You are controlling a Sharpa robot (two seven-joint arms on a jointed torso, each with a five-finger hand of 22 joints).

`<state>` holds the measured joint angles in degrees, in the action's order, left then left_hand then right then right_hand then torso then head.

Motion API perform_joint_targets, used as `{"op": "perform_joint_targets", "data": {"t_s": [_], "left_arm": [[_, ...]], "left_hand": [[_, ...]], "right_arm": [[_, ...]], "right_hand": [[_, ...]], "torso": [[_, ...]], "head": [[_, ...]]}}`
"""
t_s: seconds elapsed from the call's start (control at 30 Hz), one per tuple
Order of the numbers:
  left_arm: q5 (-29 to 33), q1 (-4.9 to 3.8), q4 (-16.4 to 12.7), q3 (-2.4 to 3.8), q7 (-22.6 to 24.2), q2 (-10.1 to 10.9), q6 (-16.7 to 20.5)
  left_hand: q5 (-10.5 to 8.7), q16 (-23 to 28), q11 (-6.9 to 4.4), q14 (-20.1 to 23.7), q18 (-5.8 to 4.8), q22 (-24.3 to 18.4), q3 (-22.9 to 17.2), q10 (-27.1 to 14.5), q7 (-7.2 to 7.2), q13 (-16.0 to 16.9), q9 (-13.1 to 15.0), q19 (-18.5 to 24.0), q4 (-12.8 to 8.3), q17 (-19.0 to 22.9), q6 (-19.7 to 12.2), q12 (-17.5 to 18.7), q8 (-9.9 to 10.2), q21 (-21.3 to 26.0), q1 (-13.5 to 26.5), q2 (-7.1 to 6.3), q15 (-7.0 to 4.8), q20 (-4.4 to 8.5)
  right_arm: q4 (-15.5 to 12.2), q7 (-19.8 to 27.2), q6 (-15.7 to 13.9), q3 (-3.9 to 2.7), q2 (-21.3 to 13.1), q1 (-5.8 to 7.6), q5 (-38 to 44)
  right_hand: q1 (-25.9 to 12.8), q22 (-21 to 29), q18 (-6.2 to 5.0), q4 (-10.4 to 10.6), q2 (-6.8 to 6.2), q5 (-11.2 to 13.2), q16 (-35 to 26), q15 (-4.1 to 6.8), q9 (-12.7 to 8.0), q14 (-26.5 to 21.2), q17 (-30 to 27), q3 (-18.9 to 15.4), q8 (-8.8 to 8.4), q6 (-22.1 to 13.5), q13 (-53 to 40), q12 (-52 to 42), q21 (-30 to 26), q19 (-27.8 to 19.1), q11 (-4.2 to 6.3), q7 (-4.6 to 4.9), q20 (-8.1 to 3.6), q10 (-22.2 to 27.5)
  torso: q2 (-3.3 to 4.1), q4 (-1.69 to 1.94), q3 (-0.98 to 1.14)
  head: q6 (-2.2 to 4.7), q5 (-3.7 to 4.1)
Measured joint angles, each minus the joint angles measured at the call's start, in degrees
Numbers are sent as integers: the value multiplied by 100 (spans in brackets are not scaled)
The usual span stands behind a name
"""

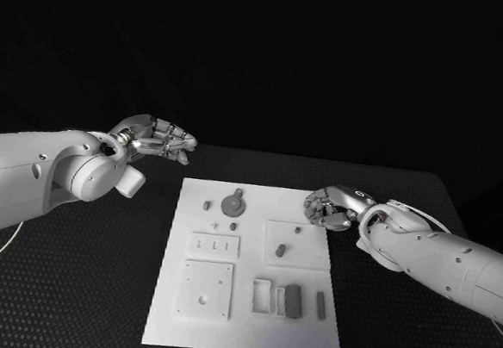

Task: Assemble the parts on the task board

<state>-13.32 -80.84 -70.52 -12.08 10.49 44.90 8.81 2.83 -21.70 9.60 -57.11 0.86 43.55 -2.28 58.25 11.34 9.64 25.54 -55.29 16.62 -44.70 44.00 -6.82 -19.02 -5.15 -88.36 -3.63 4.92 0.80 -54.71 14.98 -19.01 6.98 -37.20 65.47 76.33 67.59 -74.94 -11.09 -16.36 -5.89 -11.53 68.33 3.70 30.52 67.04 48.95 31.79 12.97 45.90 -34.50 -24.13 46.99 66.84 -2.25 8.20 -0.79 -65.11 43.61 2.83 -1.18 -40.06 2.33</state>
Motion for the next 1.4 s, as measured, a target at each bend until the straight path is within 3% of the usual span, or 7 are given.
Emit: {"op": "perform_joint_targets", "data": {"t_s": [0.53,0.63,0.73,1.23,1.4], "left_arm": [[-8,0,-14,0,-4,13,-2],[-9,0,-14,0,-4,16,-2],[-10,0,-14,0,-4,16,-2],[-15,0,-15,0,-6,19,-3],[-17,0,-15,0,-7,20,-3]], "left_hand": [[0,22,0,0,0,-1,0,0,0,0,0,0,0,-11,0,0,0,0,0,0,0,0],[0,22,0,0,0,-1,0,0,0,-1,0,0,0,-10,0,0,0,0,0,0,0,0],[0,22,0,0,0,4,0,0,0,-1,0,0,0,-10,0,0,0,0,0,0,0,0],[0,22,-1,0,0,3,0,-1,0,4,0,0,0,-15,0,20,0,0,0,0,0,0],[0,22,-1,0,0,2,0,-1,0,3,0,0,0,-21,0,20,0,0,0,0,0,0]], "right_arm": [[21,17,-1,0,11,-1,-1],[32,17,-5,0,11,-1,-2],[32,17,-7,0,11,-1,-2],[22,7,-23,1,19,-2,-6],[13,-15,-23,1,21,-2,-10]], "right_hand": [[-25,1,0,0,25,0,0,-2,0,1,1,0,21,0,-13,0,0,0,0,-1,1,0],[-124,1,0,81,124,0,59,23,133,67,1,-81,335,502,-198,-354,61,11,21,-61,9,-353],[-167,1,0,47,213,0,144,86,187,120,35,-130,371,577,-730,-888,118,77,89,-101,-35,-167],[-220,2,-2,17,159,0,267,151,253,130,106,-159,400,643,-1455,-1673,251,135,141,-166,-75,22],[-356,2,-1,23,23,0,267,150,219,129,106,-202,282,539,-1489,-1708,251,134,113,-63,-74,55]], "torso": [[-3,-6,4],[-3,-6,7],[-3,-6,8],[-4,-3,4],[-4,-2,4]], "head": [[-15,7],[-16,4],[-16,0],[-18,1],[-14,-2]]}}
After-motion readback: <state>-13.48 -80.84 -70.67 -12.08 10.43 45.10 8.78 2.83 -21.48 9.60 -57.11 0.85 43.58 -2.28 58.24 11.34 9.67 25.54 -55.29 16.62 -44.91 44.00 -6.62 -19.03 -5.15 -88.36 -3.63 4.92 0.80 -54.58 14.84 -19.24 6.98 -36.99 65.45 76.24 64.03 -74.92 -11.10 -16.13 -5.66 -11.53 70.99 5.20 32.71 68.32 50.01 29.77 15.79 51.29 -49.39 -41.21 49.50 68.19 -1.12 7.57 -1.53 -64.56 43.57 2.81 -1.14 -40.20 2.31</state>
